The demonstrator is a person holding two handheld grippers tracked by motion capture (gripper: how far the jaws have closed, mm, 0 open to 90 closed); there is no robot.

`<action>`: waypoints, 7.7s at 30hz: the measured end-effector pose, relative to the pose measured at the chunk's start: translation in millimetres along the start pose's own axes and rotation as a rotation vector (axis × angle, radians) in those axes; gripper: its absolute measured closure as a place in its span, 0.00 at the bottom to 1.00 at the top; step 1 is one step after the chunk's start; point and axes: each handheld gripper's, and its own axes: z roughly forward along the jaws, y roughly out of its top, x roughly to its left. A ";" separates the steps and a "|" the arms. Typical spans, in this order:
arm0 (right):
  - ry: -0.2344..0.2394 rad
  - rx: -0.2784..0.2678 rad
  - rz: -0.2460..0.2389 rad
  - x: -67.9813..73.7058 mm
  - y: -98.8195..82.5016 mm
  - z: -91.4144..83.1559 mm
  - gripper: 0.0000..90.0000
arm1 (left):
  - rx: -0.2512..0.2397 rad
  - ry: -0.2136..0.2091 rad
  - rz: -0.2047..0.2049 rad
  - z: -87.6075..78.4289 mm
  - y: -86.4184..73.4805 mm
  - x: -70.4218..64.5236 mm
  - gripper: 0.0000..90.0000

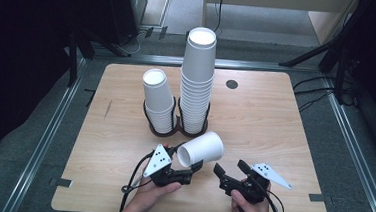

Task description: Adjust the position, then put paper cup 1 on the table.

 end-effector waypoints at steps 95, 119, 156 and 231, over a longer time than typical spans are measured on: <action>0.175 -0.202 0.882 0.6 28.6 46.8 0.15 | 0.032 -0.042 -0.024 -3.4 4.5 -1.7 0.11; -0.138 -0.358 0.071 11.9 59.4 23.2 0.15 | 0.026 -0.090 -0.039 -6.4 4.4 2.4 0.14; -0.367 -0.408 -0.316 -40.8 87.9 46.0 0.14 | 0.107 -0.059 -0.076 -5.5 1.9 10.5 0.08; -0.497 -0.256 -0.402 -95.6 67.1 108.3 0.00 | 0.109 -0.017 -0.112 -10.2 3.6 22.3 0.04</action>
